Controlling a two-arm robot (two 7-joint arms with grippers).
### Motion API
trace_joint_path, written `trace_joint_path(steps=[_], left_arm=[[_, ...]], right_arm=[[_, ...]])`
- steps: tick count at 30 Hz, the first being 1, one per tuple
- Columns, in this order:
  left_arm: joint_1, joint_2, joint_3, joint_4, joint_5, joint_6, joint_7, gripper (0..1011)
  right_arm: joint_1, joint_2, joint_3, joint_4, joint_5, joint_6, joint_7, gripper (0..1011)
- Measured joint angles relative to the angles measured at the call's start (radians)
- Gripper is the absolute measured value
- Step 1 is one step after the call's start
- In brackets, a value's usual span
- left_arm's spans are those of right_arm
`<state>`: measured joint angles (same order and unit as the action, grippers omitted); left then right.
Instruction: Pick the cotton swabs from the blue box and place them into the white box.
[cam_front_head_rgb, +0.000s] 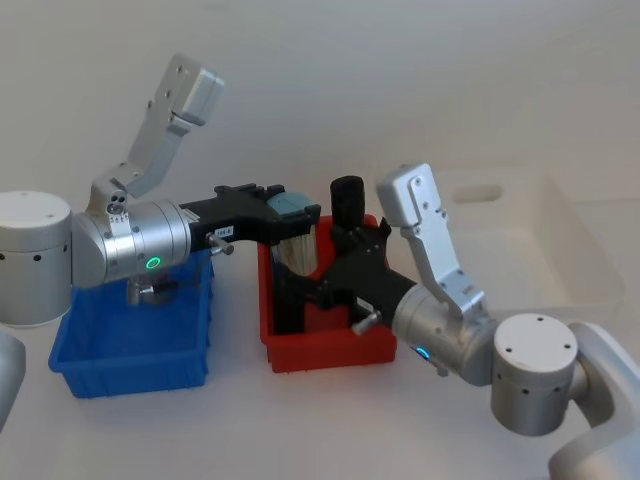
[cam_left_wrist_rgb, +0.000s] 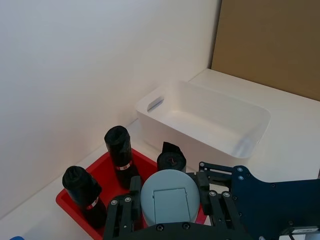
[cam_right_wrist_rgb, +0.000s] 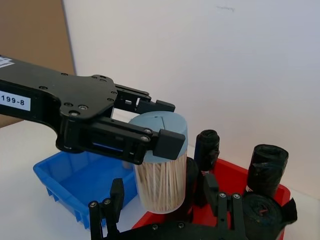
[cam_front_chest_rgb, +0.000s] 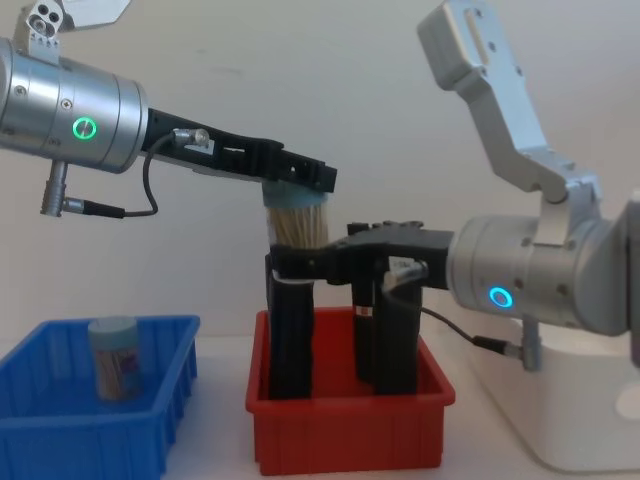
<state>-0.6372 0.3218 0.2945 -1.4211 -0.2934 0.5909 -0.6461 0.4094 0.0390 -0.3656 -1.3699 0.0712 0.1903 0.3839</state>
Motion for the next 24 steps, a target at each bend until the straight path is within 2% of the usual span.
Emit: trace_joint_path(steps=[12, 19, 20, 24], left_arm=[[0.000, 0.000, 0.000, 0.000, 0.000, 0.000, 0.000, 670], [0.000, 0.000, 0.000, 0.000, 0.000, 0.000, 0.000, 670], [0.000, 0.000, 0.000, 0.000, 0.000, 0.000, 0.000, 670], [0.000, 0.000, 0.000, 0.000, 0.000, 0.000, 0.000, 670]], right_arm=[[0.056, -0.045, -0.018, 0.087, -0.008, -0.013, -0.030, 988], [0.081, -0.064, -0.024, 0.129, -0.005, -0.010, -0.045, 837], [0.087, -0.068, -0.025, 0.138, -0.003, -0.008, -0.047, 776], [0.096, -0.075, -0.027, 0.154, 0.002, -0.003, -0.050, 659]])
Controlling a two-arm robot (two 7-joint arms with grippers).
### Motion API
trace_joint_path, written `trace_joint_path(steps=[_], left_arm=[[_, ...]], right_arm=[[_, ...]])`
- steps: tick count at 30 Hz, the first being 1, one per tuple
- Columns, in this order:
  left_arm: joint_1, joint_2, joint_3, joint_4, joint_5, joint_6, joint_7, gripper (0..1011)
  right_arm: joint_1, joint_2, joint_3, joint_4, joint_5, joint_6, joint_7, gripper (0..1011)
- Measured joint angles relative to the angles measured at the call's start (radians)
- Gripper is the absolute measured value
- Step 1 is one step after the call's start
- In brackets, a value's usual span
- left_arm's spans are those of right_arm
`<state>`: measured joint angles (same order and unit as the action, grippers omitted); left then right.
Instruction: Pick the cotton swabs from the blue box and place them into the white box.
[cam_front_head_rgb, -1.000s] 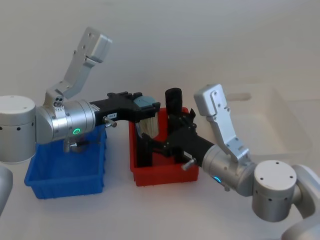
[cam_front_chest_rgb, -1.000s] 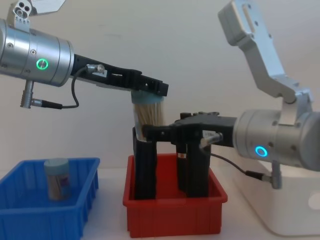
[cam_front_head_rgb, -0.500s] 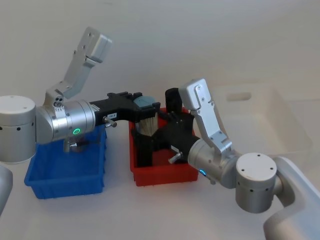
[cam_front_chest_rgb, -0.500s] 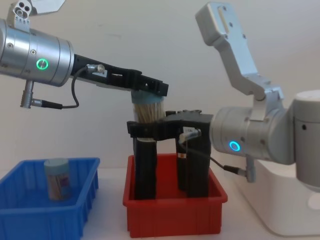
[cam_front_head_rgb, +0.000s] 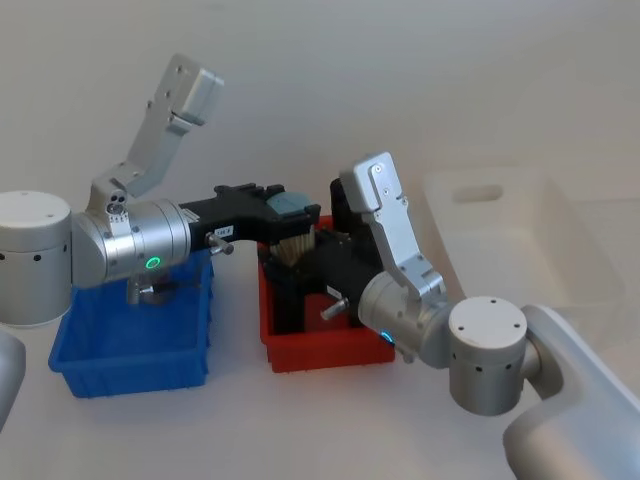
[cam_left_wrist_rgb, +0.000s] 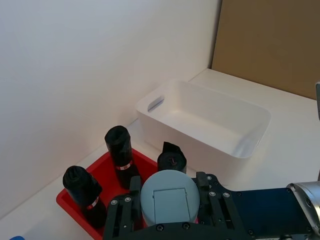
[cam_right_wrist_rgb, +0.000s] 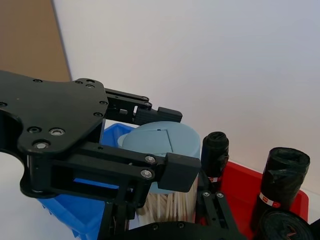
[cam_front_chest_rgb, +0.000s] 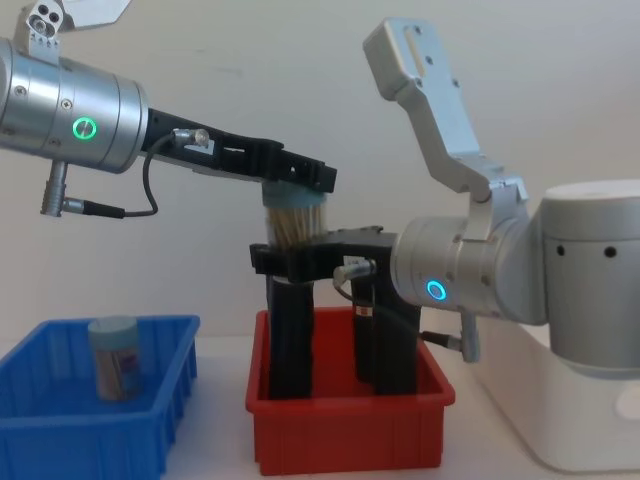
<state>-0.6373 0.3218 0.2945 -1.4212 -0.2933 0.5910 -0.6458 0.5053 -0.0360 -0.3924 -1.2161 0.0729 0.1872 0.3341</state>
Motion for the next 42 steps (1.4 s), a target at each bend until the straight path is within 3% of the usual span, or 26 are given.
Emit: trace_joint_path(steps=[7, 17, 24, 42], left_arm=[[0.000, 0.000, 0.000, 0.000, 0.000, 0.000, 0.001, 672], [0.000, 0.000, 0.000, 0.000, 0.000, 0.000, 0.000, 958], [0.000, 0.000, 0.000, 0.000, 0.000, 0.000, 0.000, 1004], [0.000, 0.000, 0.000, 0.000, 0.000, 0.000, 0.000, 1004]], right_arm=[[0.010, -0.008, -0.002, 0.016, 0.007, 0.006, -0.001, 628], [0.012, -0.014, -0.011, 0.018, 0.014, 0.013, -0.003, 626], [0.006, -0.015, -0.015, 0.003, 0.015, 0.023, -0.034, 626], [-0.033, -0.020, -0.022, -0.059, 0.000, 0.072, -0.251, 626]])
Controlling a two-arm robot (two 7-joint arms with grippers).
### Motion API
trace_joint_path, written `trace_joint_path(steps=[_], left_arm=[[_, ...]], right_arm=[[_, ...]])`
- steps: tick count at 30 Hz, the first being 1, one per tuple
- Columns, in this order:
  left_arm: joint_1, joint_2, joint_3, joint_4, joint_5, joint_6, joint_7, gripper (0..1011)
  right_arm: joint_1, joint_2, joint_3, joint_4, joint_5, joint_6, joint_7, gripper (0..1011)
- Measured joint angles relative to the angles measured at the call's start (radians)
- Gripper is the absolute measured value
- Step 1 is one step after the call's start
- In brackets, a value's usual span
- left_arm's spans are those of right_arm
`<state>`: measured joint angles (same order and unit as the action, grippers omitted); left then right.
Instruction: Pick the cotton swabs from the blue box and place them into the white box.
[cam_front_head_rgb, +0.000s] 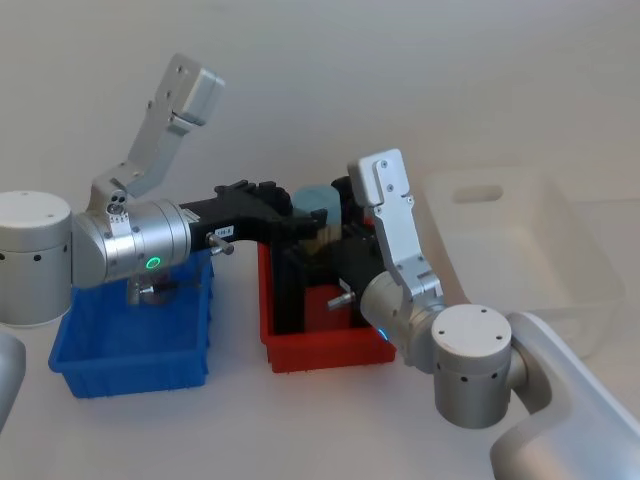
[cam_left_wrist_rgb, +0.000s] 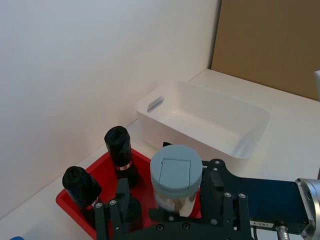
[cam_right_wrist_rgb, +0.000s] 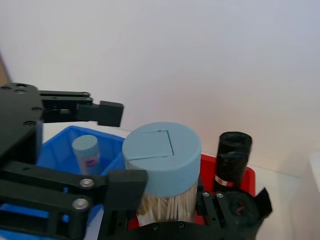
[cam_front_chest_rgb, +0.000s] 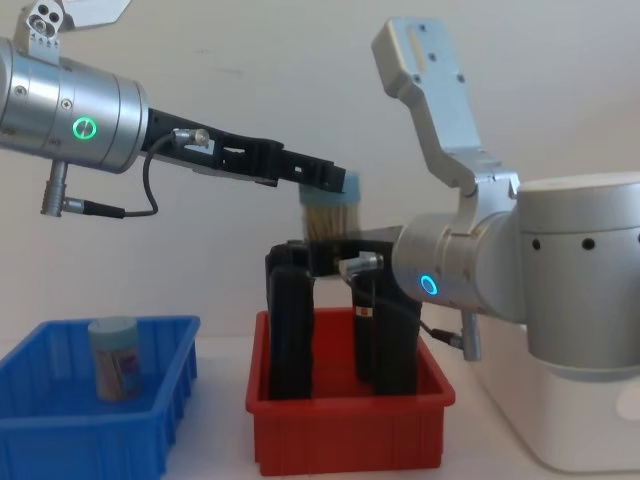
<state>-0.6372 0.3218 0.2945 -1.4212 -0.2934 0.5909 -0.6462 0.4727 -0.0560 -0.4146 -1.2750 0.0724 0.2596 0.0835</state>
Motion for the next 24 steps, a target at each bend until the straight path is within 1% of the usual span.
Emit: trace_joint_path(steps=[1, 3, 5, 8, 12, 18, 21, 22, 24], left_arm=[[0.000, 0.000, 0.000, 0.000, 0.000, 0.000, 0.000, 1004], [0.000, 0.000, 0.000, 0.000, 0.000, 0.000, 0.000, 1004], [0.000, 0.000, 0.000, 0.000, 0.000, 0.000, 0.000, 1004], [0.000, 0.000, 0.000, 0.000, 0.000, 0.000, 0.000, 1004], [0.000, 0.000, 0.000, 0.000, 0.000, 0.000, 0.000, 1004], [0.000, 0.000, 0.000, 0.000, 0.000, 0.000, 0.000, 1004], [0.000, 0.000, 0.000, 0.000, 0.000, 0.000, 0.000, 1004], [0.000, 0.000, 0.000, 0.000, 0.000, 0.000, 0.000, 1004], [0.000, 0.000, 0.000, 0.000, 0.000, 0.000, 0.000, 1004]], right_arm=[[-0.005, 0.000, 0.000, -0.006, -0.002, 0.004, -0.025, 626], [-0.009, 0.000, 0.000, -0.012, -0.003, 0.006, -0.043, 626], [-0.018, 0.001, 0.000, -0.025, -0.005, 0.010, -0.082, 626], [-0.030, 0.004, 0.002, -0.041, -0.007, 0.013, -0.114, 626], [-0.055, 0.017, 0.010, -0.079, -0.008, 0.016, -0.173, 626], [-0.087, 0.039, 0.023, -0.130, -0.007, 0.017, -0.218, 626], [-0.112, 0.058, 0.035, -0.172, -0.002, 0.017, -0.241, 626], [-0.112, 0.058, 0.035, -0.172, -0.002, 0.017, -0.241, 626], [-0.127, 0.070, 0.042, -0.196, 0.003, 0.017, -0.252, 626]])
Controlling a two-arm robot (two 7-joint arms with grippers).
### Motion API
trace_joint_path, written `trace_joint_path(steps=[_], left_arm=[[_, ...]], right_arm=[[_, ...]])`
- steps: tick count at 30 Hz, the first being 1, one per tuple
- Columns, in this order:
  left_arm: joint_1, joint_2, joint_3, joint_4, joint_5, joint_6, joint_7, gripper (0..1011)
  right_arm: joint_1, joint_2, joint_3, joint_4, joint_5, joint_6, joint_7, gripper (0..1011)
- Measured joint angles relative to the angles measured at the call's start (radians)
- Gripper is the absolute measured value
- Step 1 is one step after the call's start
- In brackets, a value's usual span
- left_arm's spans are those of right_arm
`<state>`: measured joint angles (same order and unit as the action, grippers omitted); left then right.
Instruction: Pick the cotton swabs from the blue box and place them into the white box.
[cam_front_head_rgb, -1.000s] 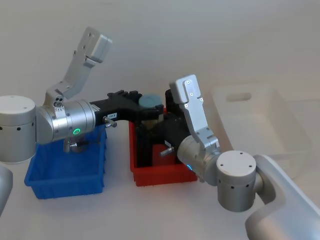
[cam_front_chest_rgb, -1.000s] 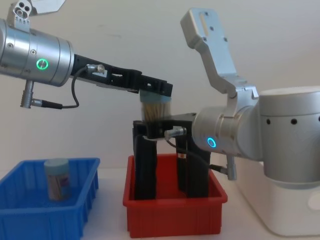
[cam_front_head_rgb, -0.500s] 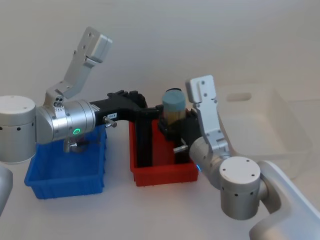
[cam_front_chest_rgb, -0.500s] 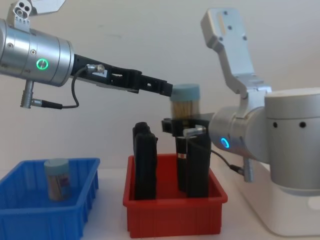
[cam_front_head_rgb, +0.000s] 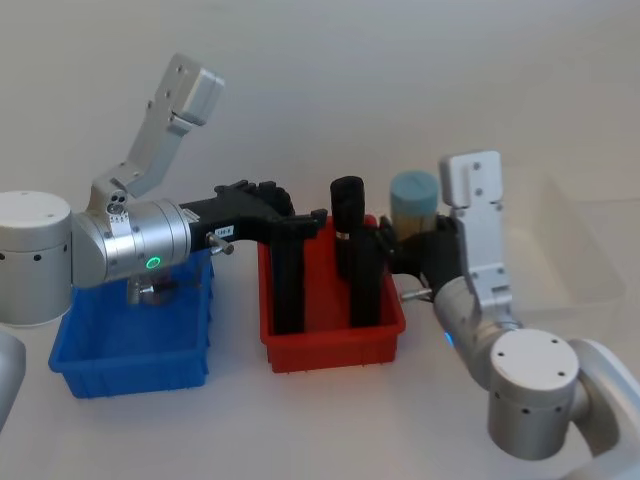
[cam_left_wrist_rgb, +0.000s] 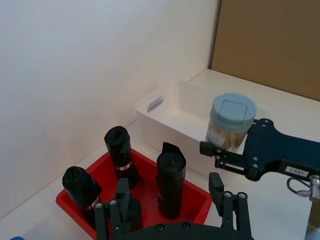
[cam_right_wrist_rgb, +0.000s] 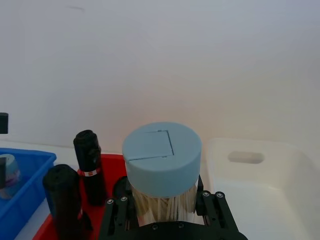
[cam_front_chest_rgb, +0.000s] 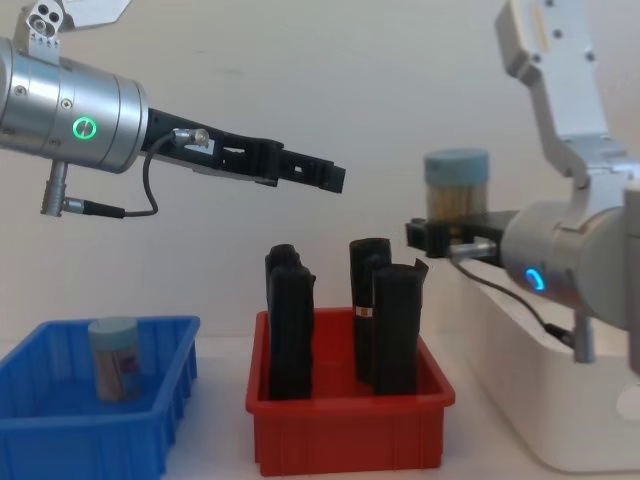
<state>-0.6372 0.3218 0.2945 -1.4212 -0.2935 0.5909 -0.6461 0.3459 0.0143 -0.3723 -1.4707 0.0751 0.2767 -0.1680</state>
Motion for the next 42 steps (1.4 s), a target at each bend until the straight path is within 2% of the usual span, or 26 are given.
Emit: trace_joint_path(steps=[10, 19, 23, 28, 33, 42], left_arm=[[0.000, 0.000, 0.000, 0.000, 0.000, 0.000, 0.000, 1004], [0.000, 0.000, 0.000, 0.000, 0.000, 0.000, 0.000, 1004], [0.000, 0.000, 0.000, 0.000, 0.000, 0.000, 0.000, 1004], [0.000, 0.000, 0.000, 0.000, 0.000, 0.000, 0.000, 1004], [0.000, 0.000, 0.000, 0.000, 0.000, 0.000, 0.000, 1004], [0.000, 0.000, 0.000, 0.000, 0.000, 0.000, 0.000, 1004]], right_arm=[[-0.066, 0.066, 0.048, -0.095, 0.034, -0.006, -0.034, 626], [-0.080, 0.111, 0.098, -0.096, 0.062, -0.027, -0.044, 626], [-0.064, 0.127, 0.123, -0.056, 0.074, -0.043, -0.032, 626], [-0.044, 0.134, 0.138, -0.017, 0.085, -0.054, -0.007, 626], [0.002, 0.138, 0.158, 0.071, 0.105, -0.064, 0.053, 626], [0.064, 0.133, 0.169, 0.193, 0.126, -0.063, 0.135, 626]])
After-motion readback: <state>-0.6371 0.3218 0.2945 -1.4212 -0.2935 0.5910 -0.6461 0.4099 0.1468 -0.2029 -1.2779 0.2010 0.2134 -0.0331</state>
